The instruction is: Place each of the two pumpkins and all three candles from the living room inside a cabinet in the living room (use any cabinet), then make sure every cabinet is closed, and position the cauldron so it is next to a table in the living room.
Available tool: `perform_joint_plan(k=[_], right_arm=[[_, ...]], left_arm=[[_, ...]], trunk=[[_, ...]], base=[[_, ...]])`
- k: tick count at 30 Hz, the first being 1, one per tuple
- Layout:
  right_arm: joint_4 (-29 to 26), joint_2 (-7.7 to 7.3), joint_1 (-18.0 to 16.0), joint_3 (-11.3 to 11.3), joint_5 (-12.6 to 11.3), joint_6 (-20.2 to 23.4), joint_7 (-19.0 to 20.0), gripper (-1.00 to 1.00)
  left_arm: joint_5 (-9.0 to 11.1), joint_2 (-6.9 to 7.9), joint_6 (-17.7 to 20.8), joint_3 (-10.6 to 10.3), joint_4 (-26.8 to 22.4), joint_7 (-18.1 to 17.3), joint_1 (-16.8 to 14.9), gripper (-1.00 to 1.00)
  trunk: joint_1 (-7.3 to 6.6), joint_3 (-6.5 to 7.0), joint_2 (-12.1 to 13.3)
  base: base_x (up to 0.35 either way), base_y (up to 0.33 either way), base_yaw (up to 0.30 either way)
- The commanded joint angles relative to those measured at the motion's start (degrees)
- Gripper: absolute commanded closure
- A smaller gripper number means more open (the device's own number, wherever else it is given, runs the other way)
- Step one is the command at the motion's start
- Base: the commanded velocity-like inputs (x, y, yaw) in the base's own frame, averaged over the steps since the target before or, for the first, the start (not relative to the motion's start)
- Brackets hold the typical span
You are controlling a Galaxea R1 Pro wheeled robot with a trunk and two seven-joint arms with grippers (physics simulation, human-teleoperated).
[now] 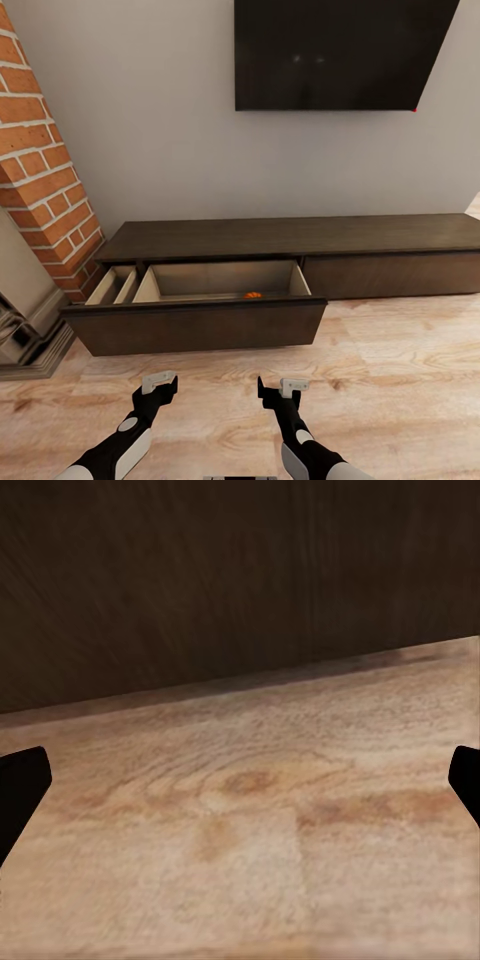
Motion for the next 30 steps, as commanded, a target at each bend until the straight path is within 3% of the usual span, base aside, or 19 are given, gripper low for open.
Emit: perform_joint_plan(k=[1, 6, 30], right_arm=[[0.02, -0.02, -0.03, 0.48, -0.07, -0.12, -0.52, -1.0], [0.02, -0.04, 0.01, 0.47, -0.07, -0.2, -0.52, -1.0], [0.02, -0.06, -0.04, 0.47, -0.06, -0.21, -0.52, -1.0]], left_arm=[[0.29, 0.01, -0.3, -0.5, -0.09, 0.45, -0.04, -1.0], [0.22, 0.21, -0.32, -0.48, -0.04, 0.45, -0.04, -1.0], [0.21, 0.36, -0.22, -0.29, -0.04, 0.45, -0.04, -1.0]], trunk=[[-0.01, -0.05, -0.02], [-0.01, -0.05, -0.02], [-0.01, -0.05, -0.02]], base=[[0.0, 0.0, 0.0], [0.088, 0.0, 0.0], [0.266, 0.0, 0.0]])
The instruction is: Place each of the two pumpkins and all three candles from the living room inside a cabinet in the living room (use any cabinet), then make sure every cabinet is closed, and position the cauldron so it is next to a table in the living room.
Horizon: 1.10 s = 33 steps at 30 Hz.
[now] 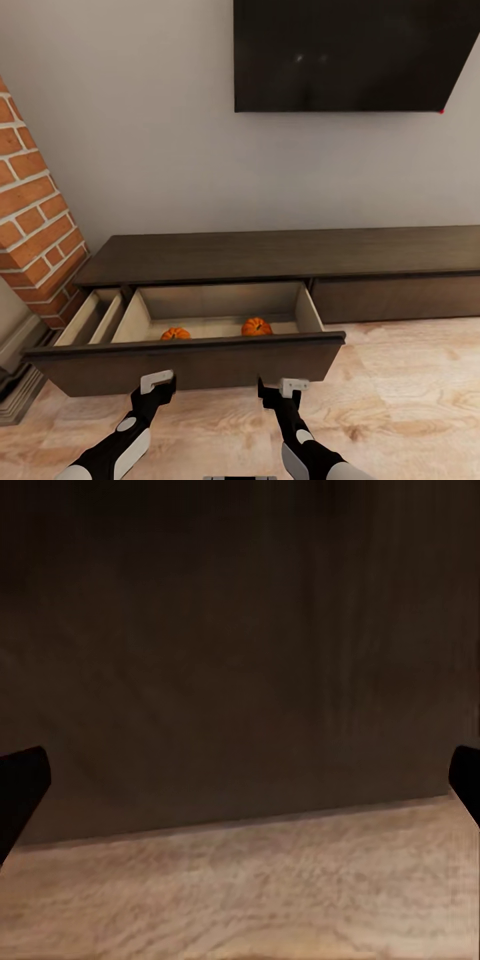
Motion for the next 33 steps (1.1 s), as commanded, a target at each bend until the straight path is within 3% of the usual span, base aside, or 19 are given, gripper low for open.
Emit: perform_joint_plan(k=[1, 16, 33], right_arm=[[0.02, 0.0, -0.05, 0.49, -0.05, -0.13, -0.51, -1.0], [-0.05, 0.02, -0.02, 0.49, -0.04, -0.13, -0.52, -1.0], [-1.0, 0.02, -0.05, 0.49, -0.01, -0.81, -0.44, -1.0]], left_arm=[[0.33, 0.08, -0.21, -0.49, -0.07, 0.44, -0.04, -1.0], [0.41, 0.12, -0.45, -0.36, -0.07, 0.5, -0.04, -1.0], [0.41, 0.29, -0.92, -0.24, -0.07, 0.53, -0.04, -1.0]], trunk=[[0.01, -0.05, -0.02], [0.01, -0.05, -0.02], [0.45, -3.81, -0.24]], base=[[0.176, 0.0, 0.0], [0.09, 0.0, 0.0], [0.0, 0.0, 0.0]])
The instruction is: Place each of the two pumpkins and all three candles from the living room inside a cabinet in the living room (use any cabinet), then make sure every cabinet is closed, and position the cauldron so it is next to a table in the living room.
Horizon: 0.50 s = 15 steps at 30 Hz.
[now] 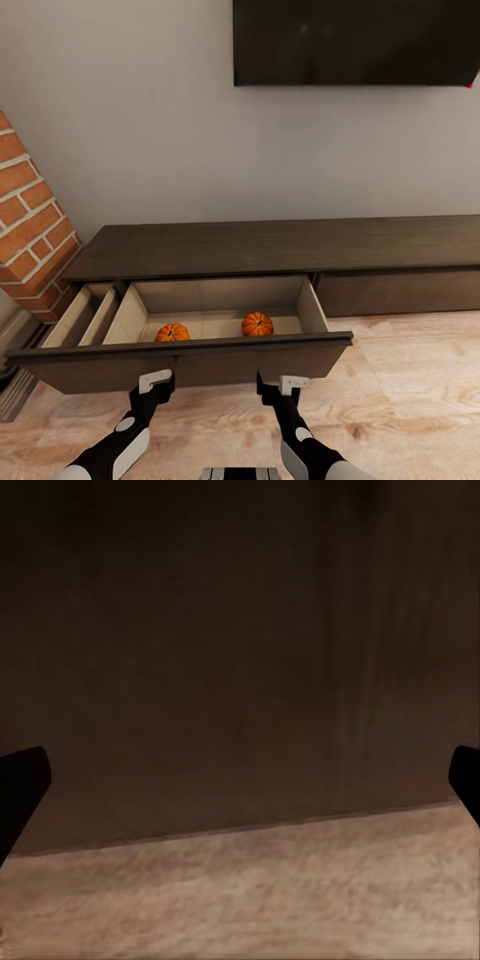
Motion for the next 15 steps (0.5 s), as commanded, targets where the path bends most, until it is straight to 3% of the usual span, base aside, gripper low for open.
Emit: perform_joint_plan(k=[1, 5, 15], right_arm=[[-0.67, -0.05, -0.04, 0.48, -0.09, -0.24, -0.53, -1.0], [-1.96, -0.07, -0.01, 0.51, -0.11, -1.71, -0.53, -1.0], [-2.24, -0.01, -0.02, 0.57, -0.12, -2.6, -0.53, -1.0]], left_arm=[[0.31, 0.06, -0.42, -0.45, -0.07, 0.45, -0.04, -1.0], [0.21, -0.05, -2.01, -0.62, -0.05, 0.45, -0.04, -1.0], [0.19, -0.04, -4.63, -0.58, 0.11, 0.45, 0.02, -1.0]], trunk=[[0.01, -0.27, -0.03], [0.11, -1.16, -0.09], [0.11, -1.16, -0.09]], base=[[0.0, 0.0, 0.0], [0.0, 0.0, 0.0], [0.0, 0.0, 0.0]])
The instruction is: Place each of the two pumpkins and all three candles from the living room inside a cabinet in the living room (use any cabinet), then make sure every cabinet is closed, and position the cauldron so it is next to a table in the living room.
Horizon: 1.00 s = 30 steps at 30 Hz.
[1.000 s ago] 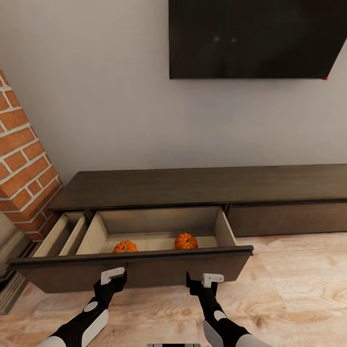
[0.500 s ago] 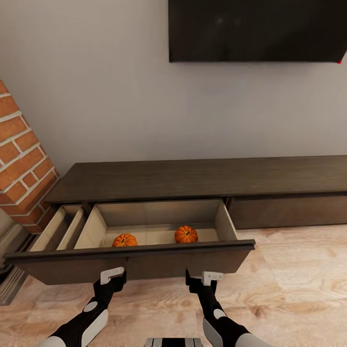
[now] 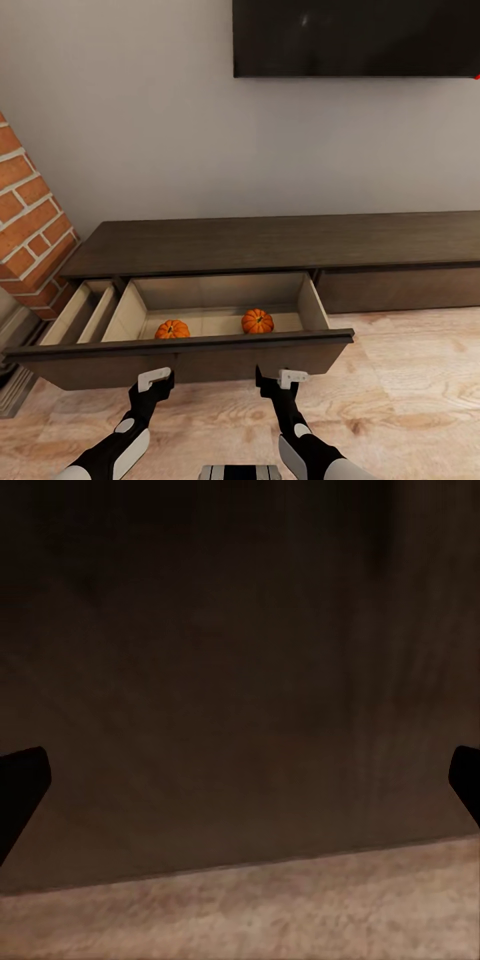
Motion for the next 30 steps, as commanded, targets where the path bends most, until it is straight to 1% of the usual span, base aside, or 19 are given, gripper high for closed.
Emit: perform_joint_plan(k=[1, 4, 12, 30], right_arm=[[0.03, -0.02, -0.04, 0.49, -0.08, -0.15, -0.53, -1.0], [0.04, -0.03, -0.05, 0.49, -0.08, -0.16, -0.53, -1.0], [0.04, -0.03, -0.03, 0.48, -0.08, -0.16, -0.53, -1.0], [-0.01, -0.03, -0.03, 0.48, -0.08, -0.16, -0.53, -1.0]], left_arm=[[0.26, 0.06, -0.26, -0.48, -0.1, 0.46, -0.03, -1.0], [0.23, 0.02, -0.33, -0.56, 0.03, 0.45, -0.03, -1.0], [0.22, 0.1, -0.36, -0.61, 0.28, 0.46, -0.03, -1.0], [0.22, 0.15, -0.36, -0.56, 0.29, 0.46, -0.02, -1.0]], trunk=[[-0.01, -0.04, -0.02], [-0.01, -0.04, -0.02], [-0.01, -0.04, -0.02], [-0.01, -0.04, -0.02]], base=[[0.0, 0.0, 0.0], [0.035, 0.0, 0.0], [0.151, 0.0, 0.0], [0.2, 0.0, 0.0]])
